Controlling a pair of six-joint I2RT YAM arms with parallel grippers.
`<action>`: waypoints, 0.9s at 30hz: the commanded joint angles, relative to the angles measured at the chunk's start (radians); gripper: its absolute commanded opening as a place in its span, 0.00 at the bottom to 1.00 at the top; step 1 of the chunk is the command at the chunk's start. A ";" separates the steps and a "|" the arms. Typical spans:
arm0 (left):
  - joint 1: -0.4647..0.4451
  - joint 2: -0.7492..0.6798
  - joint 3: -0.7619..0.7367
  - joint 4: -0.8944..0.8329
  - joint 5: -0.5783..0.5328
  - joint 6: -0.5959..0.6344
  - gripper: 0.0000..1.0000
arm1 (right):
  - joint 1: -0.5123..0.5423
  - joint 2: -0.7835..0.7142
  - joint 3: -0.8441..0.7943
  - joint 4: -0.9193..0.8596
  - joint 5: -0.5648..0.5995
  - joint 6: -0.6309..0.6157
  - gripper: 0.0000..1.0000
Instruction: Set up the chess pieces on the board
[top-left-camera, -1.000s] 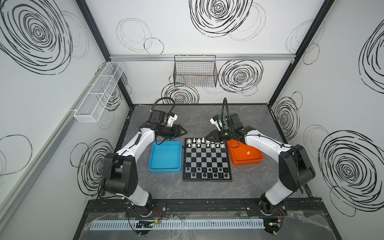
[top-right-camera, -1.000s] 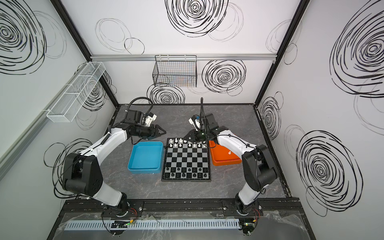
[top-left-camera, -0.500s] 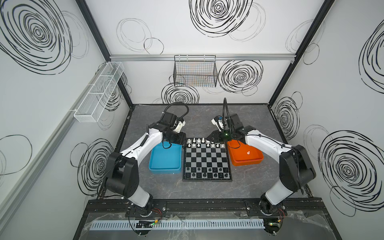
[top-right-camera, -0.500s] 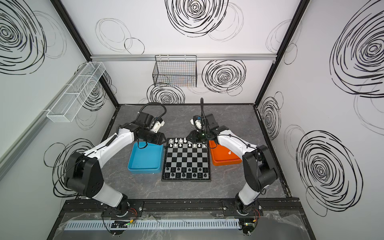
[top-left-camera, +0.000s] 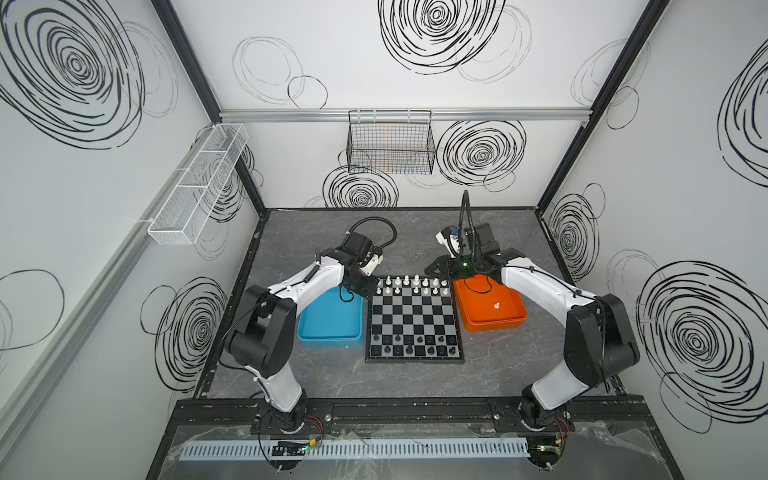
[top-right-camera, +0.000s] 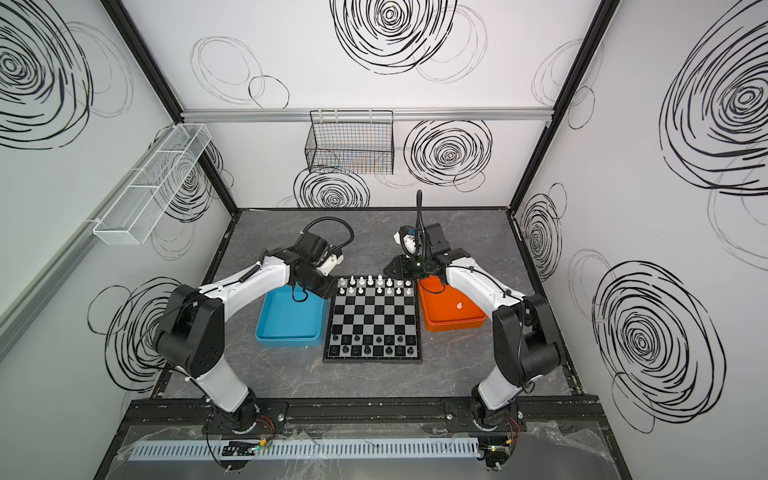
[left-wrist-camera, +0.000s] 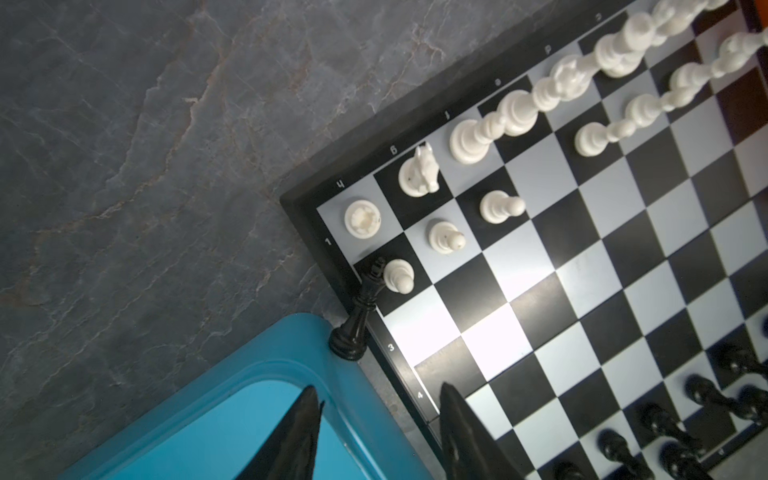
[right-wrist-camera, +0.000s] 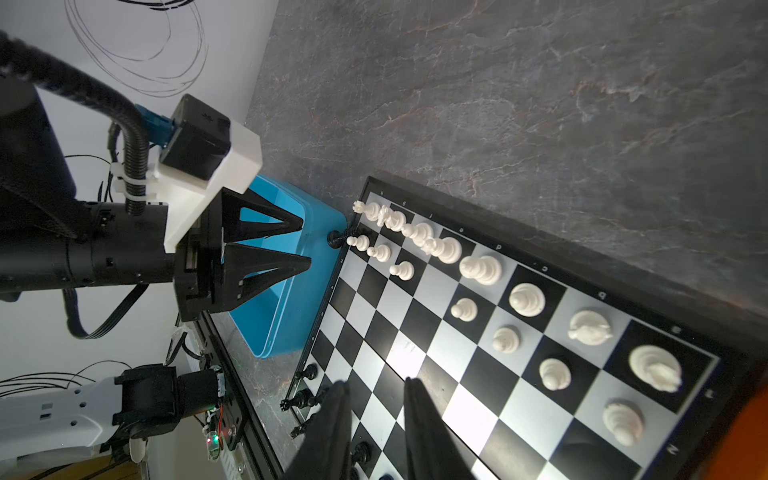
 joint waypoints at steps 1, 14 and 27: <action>-0.003 0.015 0.018 0.032 -0.045 0.049 0.51 | -0.010 -0.030 -0.005 -0.029 -0.019 -0.032 0.27; -0.071 0.067 0.031 0.048 -0.082 0.106 0.50 | -0.024 -0.020 -0.009 -0.031 -0.030 -0.038 0.27; -0.066 0.125 0.031 0.048 -0.153 0.115 0.49 | -0.037 -0.018 -0.013 -0.031 -0.034 -0.041 0.27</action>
